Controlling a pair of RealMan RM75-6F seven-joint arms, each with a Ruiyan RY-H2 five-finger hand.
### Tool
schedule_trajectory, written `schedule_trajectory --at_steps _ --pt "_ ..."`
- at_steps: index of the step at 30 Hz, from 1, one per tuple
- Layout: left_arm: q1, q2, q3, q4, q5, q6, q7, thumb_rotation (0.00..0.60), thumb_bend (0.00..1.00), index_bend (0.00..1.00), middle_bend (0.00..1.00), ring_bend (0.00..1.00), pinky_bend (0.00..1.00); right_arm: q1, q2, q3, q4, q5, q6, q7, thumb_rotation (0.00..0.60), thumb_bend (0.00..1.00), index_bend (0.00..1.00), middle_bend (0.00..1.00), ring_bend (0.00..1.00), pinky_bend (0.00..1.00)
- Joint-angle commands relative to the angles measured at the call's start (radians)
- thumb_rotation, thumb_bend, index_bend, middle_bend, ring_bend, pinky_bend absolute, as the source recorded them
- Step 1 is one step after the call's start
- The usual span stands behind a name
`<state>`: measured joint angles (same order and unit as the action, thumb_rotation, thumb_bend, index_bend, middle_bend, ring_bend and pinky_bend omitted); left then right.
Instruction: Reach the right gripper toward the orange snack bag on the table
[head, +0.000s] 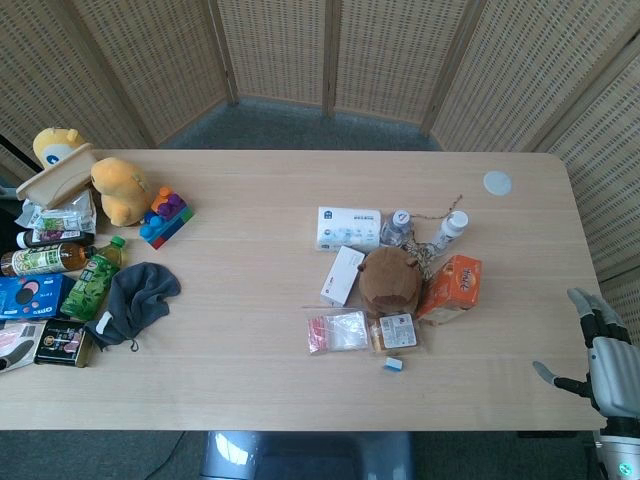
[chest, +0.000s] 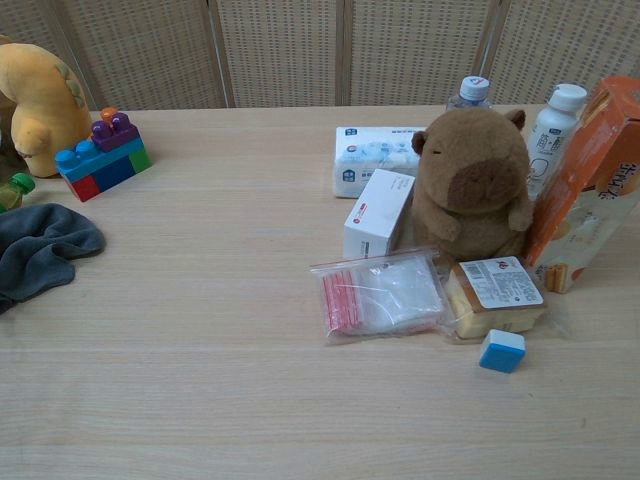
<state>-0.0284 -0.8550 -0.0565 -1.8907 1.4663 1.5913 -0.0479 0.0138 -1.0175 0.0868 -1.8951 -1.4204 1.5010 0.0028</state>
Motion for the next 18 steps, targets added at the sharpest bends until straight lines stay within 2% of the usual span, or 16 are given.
schedule_trajectory --at_steps 1,8,15,18 --pt "-0.001 -0.002 0.001 0.000 0.002 -0.005 0.005 0.600 0.00 0.03 0.00 0.00 0.00 0.000 -0.003 -0.001 0.001 0.003 0.000 -0.001 0.600 0.00 0.00 0.00 0.00 0.00" --pt "0.004 -0.007 0.001 -0.013 0.015 0.005 0.028 0.600 0.00 0.03 0.00 0.00 0.00 0.005 0.015 0.014 0.015 0.027 -0.016 0.057 0.600 0.00 0.00 0.00 0.00 0.00" --pt "0.002 -0.014 -0.007 -0.008 -0.004 -0.006 0.037 0.600 0.00 0.03 0.00 0.00 0.00 0.088 0.039 0.049 0.131 0.075 -0.207 0.354 0.600 0.00 0.00 0.00 0.00 0.00" --pt "-0.006 -0.022 -0.011 -0.005 -0.019 -0.022 0.053 0.600 0.00 0.03 0.00 0.00 0.00 0.139 0.031 0.076 0.188 0.096 -0.285 0.435 0.600 0.00 0.00 0.00 0.00 0.00"
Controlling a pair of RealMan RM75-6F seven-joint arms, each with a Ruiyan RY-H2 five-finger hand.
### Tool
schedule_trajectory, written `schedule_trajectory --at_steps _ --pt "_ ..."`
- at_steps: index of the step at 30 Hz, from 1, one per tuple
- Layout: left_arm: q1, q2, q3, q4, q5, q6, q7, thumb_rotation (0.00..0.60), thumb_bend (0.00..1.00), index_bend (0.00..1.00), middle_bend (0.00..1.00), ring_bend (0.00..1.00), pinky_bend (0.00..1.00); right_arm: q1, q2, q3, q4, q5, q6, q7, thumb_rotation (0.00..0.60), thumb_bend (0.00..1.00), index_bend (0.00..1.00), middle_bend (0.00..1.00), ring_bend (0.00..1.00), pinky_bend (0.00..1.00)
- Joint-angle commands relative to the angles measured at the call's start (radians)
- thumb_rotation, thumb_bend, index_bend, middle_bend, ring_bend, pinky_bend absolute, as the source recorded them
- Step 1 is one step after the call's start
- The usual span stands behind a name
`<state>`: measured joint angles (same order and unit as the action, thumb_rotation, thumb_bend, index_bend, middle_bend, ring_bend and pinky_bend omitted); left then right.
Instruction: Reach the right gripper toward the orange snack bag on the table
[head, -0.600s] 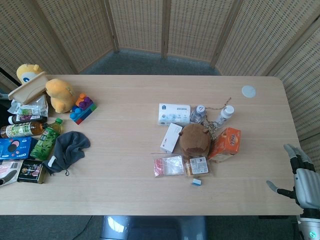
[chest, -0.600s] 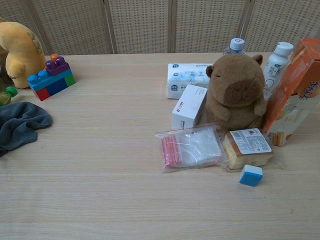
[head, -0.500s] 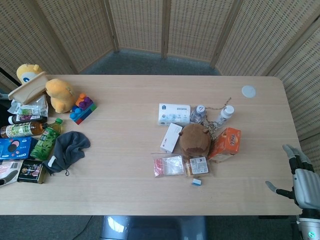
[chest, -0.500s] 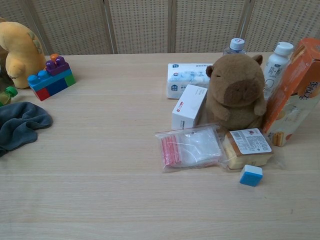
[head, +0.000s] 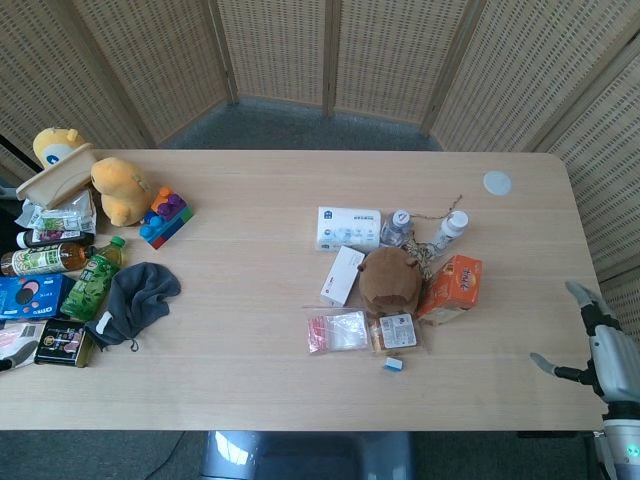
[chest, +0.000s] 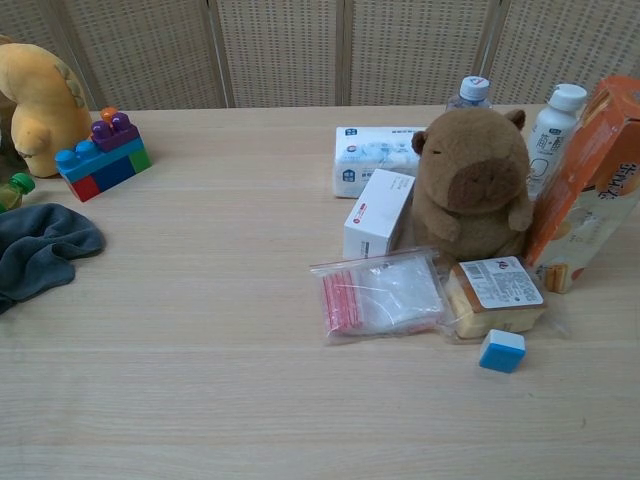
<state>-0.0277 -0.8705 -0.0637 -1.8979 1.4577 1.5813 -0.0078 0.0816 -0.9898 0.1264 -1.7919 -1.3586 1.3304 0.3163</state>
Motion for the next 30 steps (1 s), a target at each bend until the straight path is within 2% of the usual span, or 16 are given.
schedule_trajectory --at_steps 1,7,11,15,30 --pt "-0.009 -0.009 -0.004 0.002 -0.014 -0.017 0.019 0.600 0.00 0.04 0.00 0.00 0.00 0.087 0.001 0.042 0.098 0.039 -0.138 0.130 0.600 0.00 0.00 0.00 0.00 0.00" --pt "-0.024 -0.023 -0.008 0.002 -0.031 -0.047 0.043 0.600 0.00 0.04 0.00 0.00 0.00 0.185 -0.039 0.082 0.142 0.068 -0.254 0.167 0.590 0.00 0.00 0.00 0.00 0.00" --pt "-0.028 -0.022 -0.006 0.004 -0.036 -0.064 0.034 0.600 0.00 0.04 0.00 0.00 0.00 0.230 -0.075 0.094 0.193 0.071 -0.307 0.203 0.512 0.00 0.00 0.00 0.00 0.00" --pt "-0.028 -0.019 -0.008 0.009 -0.042 -0.068 0.027 0.600 0.00 0.04 0.00 0.00 0.00 0.253 -0.108 0.089 0.227 0.067 -0.342 0.250 0.486 0.00 0.00 0.00 0.00 0.00" --pt "-0.022 -0.012 -0.006 0.006 -0.032 -0.062 0.015 0.600 0.00 0.04 0.00 0.00 0.00 0.239 -0.091 0.055 0.133 0.044 -0.311 0.235 0.476 0.00 0.00 0.00 0.00 0.00"
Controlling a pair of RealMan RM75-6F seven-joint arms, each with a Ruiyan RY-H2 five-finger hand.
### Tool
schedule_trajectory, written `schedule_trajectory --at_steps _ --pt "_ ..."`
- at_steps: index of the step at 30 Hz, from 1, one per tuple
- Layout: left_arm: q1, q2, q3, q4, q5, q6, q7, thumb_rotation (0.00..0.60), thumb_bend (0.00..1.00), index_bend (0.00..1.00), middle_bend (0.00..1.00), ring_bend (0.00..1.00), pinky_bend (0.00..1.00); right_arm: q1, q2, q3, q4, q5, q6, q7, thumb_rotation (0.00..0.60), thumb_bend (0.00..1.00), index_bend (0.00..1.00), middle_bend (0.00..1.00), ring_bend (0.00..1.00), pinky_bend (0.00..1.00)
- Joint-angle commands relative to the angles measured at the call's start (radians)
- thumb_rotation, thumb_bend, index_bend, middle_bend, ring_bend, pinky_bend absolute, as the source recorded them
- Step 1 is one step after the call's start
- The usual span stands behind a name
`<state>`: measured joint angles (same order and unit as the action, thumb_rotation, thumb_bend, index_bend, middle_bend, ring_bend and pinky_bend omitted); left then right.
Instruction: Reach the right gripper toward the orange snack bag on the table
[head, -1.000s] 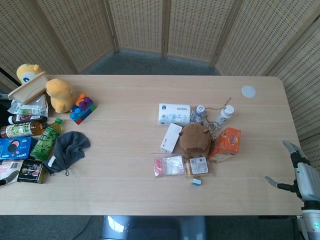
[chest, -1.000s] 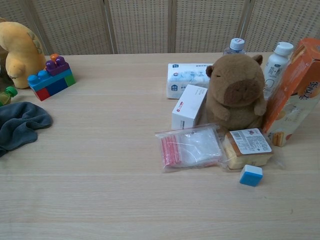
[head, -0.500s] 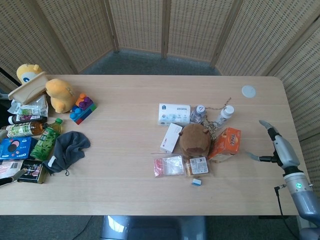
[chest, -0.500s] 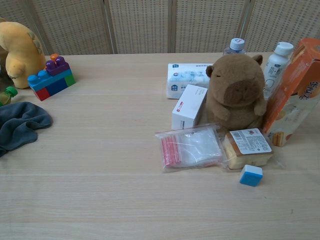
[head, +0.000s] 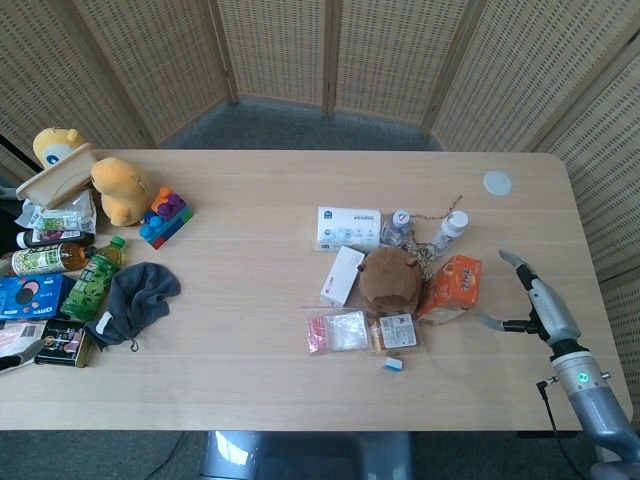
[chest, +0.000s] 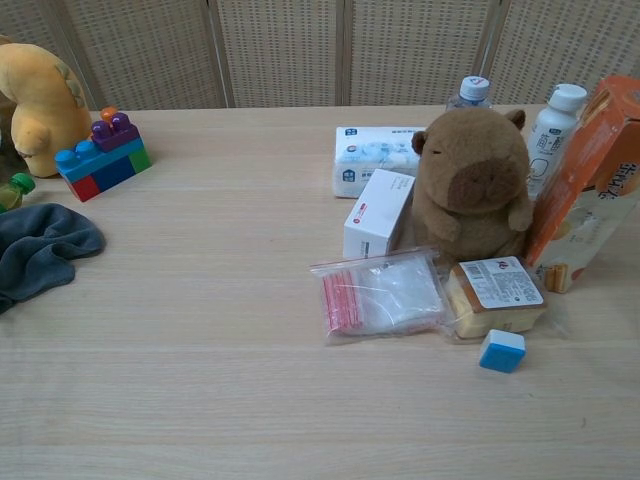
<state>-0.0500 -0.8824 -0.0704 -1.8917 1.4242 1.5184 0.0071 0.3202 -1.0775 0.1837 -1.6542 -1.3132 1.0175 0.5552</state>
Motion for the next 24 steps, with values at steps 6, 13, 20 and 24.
schedule_trajectory --at_steps 6,13,20,24 --pt "0.002 -0.001 0.000 -0.001 0.004 0.004 0.001 0.600 0.00 0.04 0.00 0.00 0.00 0.020 -0.029 0.003 -0.014 0.005 0.000 -0.027 0.459 0.00 0.00 0.00 0.00 0.00" --pt "0.001 0.001 -0.002 0.002 0.001 0.000 -0.005 0.600 0.00 0.04 0.00 0.00 0.00 0.038 -0.058 0.005 -0.017 0.025 0.001 -0.084 0.453 0.00 0.00 0.00 0.00 0.00" --pt "0.002 0.002 -0.001 0.002 0.003 0.000 -0.009 0.600 0.00 0.04 0.00 0.00 0.00 0.051 -0.085 0.005 -0.015 0.044 0.002 -0.127 0.455 0.00 0.00 0.00 0.00 0.00" --pt "0.001 0.002 -0.002 0.003 0.002 -0.002 -0.010 0.600 0.00 0.04 0.00 0.00 0.00 0.057 -0.092 0.009 -0.023 0.054 0.002 -0.141 0.455 0.00 0.00 0.00 0.00 0.00"
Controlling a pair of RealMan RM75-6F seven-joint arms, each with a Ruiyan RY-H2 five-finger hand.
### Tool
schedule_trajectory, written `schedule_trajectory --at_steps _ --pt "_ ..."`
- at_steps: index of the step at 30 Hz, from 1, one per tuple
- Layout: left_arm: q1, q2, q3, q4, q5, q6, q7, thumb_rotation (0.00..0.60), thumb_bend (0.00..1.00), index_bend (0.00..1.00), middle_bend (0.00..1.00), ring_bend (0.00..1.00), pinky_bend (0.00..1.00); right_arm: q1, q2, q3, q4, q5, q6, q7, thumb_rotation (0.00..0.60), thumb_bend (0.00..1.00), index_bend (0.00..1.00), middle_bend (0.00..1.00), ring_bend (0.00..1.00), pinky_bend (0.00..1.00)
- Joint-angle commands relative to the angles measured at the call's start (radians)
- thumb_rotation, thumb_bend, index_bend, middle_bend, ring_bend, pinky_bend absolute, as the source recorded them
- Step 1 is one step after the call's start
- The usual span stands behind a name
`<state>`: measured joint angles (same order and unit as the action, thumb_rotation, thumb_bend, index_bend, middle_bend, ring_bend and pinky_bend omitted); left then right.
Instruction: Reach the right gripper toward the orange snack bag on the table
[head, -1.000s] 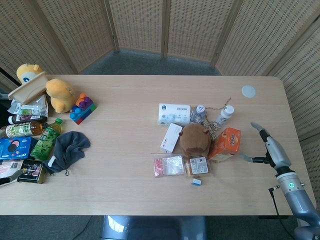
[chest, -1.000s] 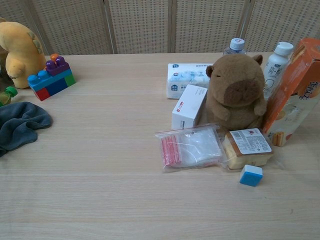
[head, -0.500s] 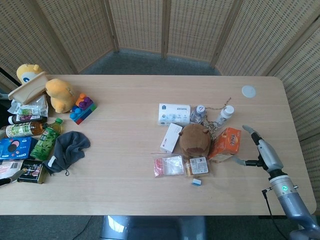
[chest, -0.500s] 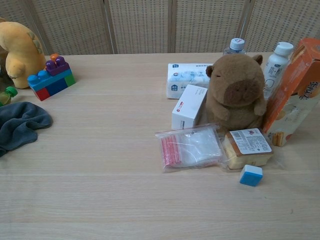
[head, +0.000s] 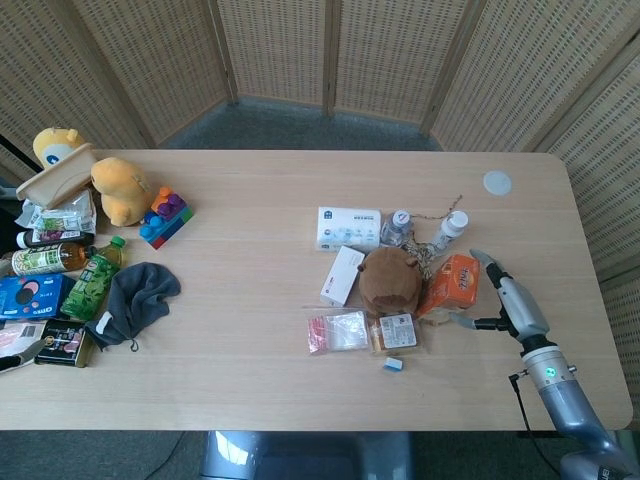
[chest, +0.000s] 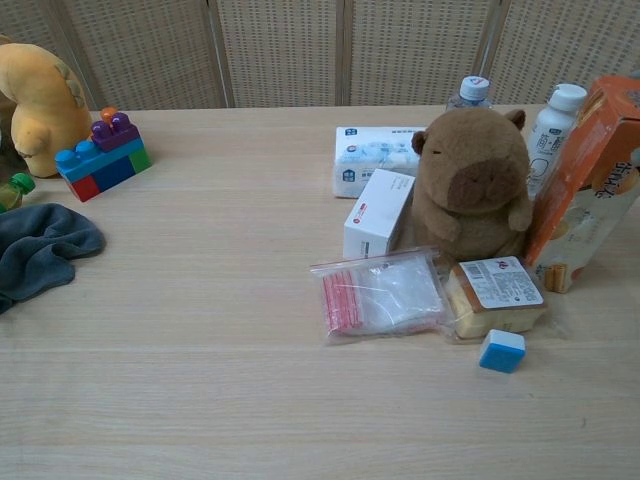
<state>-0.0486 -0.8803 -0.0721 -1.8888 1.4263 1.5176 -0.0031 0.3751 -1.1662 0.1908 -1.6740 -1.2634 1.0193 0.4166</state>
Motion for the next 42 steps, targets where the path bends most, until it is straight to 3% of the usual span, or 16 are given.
schedule_trajectory --at_steps 1,8,13,18,23,26,29,33,42 --pt "-0.001 -0.001 0.000 0.000 0.001 -0.003 0.000 0.600 0.00 0.04 0.00 0.00 0.00 0.003 -0.006 0.002 -0.003 0.007 0.000 -0.002 0.454 0.00 0.00 0.00 0.00 0.00" --pt "-0.002 0.000 0.002 0.000 0.004 -0.007 -0.007 0.600 0.00 0.04 0.00 0.00 0.00 0.004 -0.047 0.012 0.015 0.026 0.010 0.022 0.455 0.00 0.00 0.00 0.00 0.00" --pt "-0.001 0.002 0.002 0.001 0.004 -0.006 -0.014 0.600 0.00 0.04 0.00 0.00 0.00 -0.004 -0.092 0.022 0.049 0.021 0.047 0.052 0.600 0.00 0.00 0.00 0.00 0.00" --pt "0.002 0.005 0.004 0.000 0.008 -0.002 -0.018 0.600 0.00 0.04 0.00 0.00 0.00 -0.011 -0.132 0.024 0.091 0.007 0.073 0.082 0.600 0.00 0.01 0.01 0.00 0.01" --pt "0.001 0.005 0.003 0.000 0.004 -0.005 -0.021 0.600 0.00 0.04 0.00 0.00 0.00 -0.016 -0.155 0.032 0.110 -0.012 0.108 0.096 0.600 0.00 0.20 0.21 0.02 0.16" --pt "0.001 0.005 0.004 -0.001 0.007 -0.005 -0.022 0.600 0.00 0.04 0.00 0.00 0.00 -0.020 -0.166 0.044 0.114 -0.015 0.136 0.094 0.600 0.00 0.37 0.40 0.16 0.33" --pt "0.002 0.006 0.005 -0.001 0.010 -0.006 -0.024 0.600 0.00 0.04 0.00 0.00 0.00 -0.020 -0.160 0.046 0.105 -0.012 0.134 0.089 0.600 0.00 0.46 0.52 0.26 0.44" --pt "0.002 0.008 0.007 -0.002 0.012 -0.008 -0.030 0.600 0.00 0.04 0.00 0.00 0.00 -0.030 -0.156 0.037 0.096 -0.024 0.145 0.093 0.600 0.00 0.49 0.56 0.31 0.49" --pt "0.001 0.010 0.007 -0.004 0.008 -0.013 -0.036 0.600 0.00 0.04 0.00 0.00 0.00 -0.038 -0.118 0.057 0.038 -0.044 0.190 0.063 0.600 0.00 0.50 0.56 0.31 0.50"
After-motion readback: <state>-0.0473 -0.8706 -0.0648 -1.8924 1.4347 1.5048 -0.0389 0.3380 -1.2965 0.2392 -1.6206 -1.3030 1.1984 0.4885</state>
